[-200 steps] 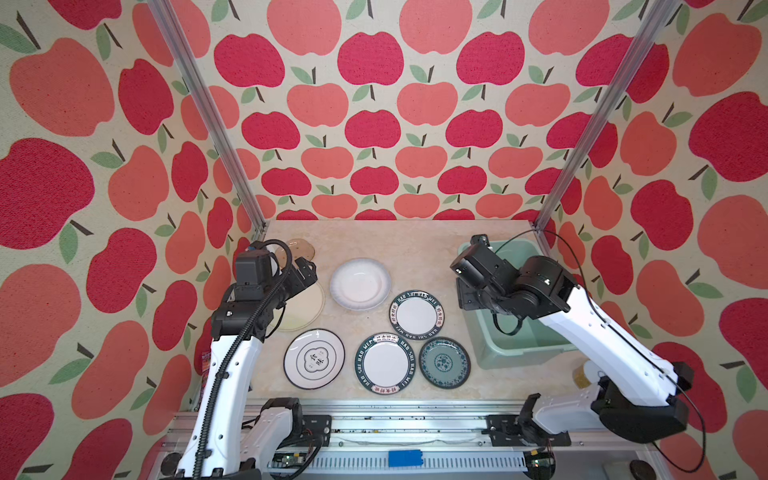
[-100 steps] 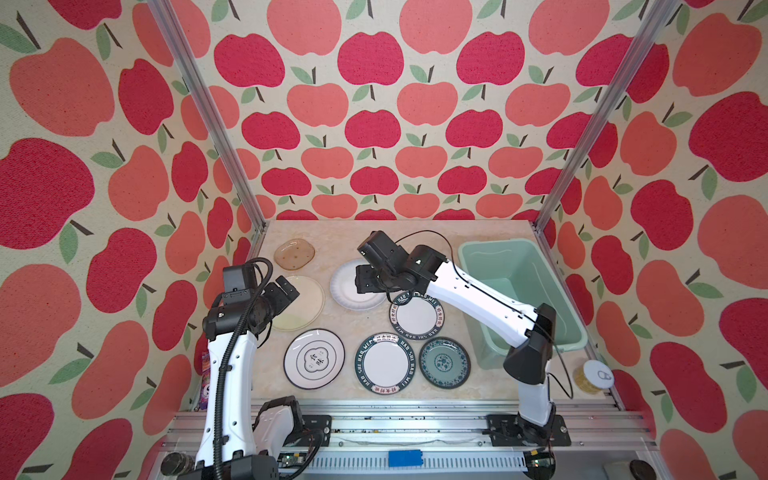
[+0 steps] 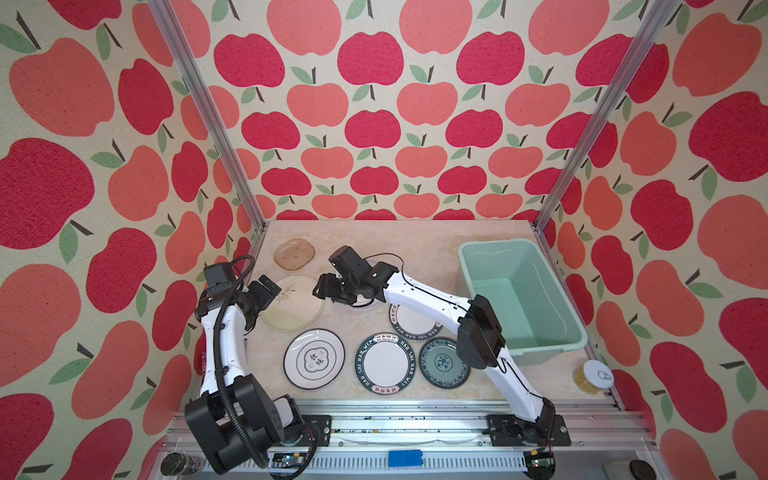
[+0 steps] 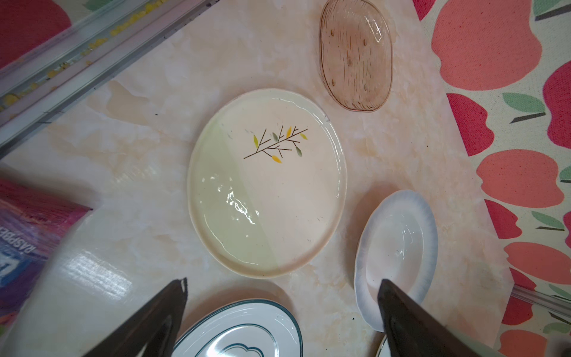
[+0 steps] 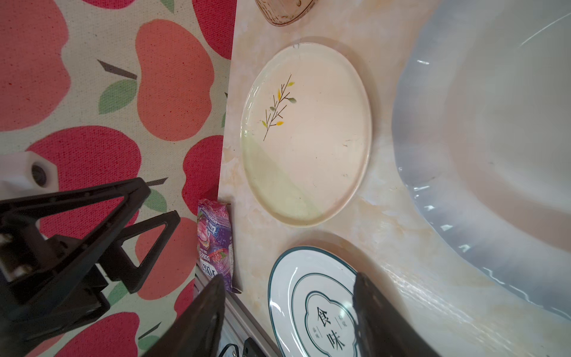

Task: Place the plates into the plastic bin on the countertop
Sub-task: Pick up the plate from the middle-left of the table.

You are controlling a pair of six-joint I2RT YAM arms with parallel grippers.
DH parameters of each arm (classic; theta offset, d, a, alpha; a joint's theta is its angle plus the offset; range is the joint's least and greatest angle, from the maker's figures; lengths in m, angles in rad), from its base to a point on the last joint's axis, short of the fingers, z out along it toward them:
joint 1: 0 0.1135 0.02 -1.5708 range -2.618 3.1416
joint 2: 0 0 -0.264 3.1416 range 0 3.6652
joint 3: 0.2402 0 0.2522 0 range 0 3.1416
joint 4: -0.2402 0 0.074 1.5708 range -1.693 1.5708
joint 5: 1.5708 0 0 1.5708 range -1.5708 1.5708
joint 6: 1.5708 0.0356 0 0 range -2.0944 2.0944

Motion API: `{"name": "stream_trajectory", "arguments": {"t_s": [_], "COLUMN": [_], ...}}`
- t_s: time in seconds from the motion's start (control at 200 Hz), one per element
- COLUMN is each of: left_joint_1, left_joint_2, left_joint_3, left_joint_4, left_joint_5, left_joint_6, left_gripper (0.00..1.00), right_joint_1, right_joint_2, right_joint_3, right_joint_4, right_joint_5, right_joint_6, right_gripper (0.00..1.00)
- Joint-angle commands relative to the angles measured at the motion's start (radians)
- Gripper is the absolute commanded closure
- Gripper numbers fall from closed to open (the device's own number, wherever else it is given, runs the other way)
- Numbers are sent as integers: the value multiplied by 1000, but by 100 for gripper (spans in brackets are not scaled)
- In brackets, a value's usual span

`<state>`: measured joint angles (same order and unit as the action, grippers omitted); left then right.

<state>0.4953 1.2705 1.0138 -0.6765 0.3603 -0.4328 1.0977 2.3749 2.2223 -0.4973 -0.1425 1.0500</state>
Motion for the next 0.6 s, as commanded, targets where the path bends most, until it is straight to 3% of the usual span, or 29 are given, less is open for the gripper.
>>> {"name": "stream_trajectory", "arguments": {"t_s": [0.0, 0.135, 0.345, 0.54, 0.595], "left_joint_1": [42, 83, 99, 121, 111], "left_joint_2": [63, 192, 310, 429, 460], "left_joint_3": [65, 115, 184, 182, 189], "left_joint_4": [68, 84, 129, 197, 210], "left_joint_5": [48, 112, 163, 204, 217], "left_joint_6": [138, 220, 283, 268, 266], "left_gripper": [1, 9, 7, 9, 1], "right_joint_1": [25, 31, 12, 7, 7], "right_joint_2": [62, 103, 132, 156, 161], "right_joint_3": [47, 61, 58, 60, 58], "right_joint_4": [66, 88, 105, 104, 105], "right_joint_5": [-14, -17, -25, -19, -17], "right_joint_6": [89, 118, 169, 230, 241], "right_gripper": [33, 33, 32, 32, 32]}}
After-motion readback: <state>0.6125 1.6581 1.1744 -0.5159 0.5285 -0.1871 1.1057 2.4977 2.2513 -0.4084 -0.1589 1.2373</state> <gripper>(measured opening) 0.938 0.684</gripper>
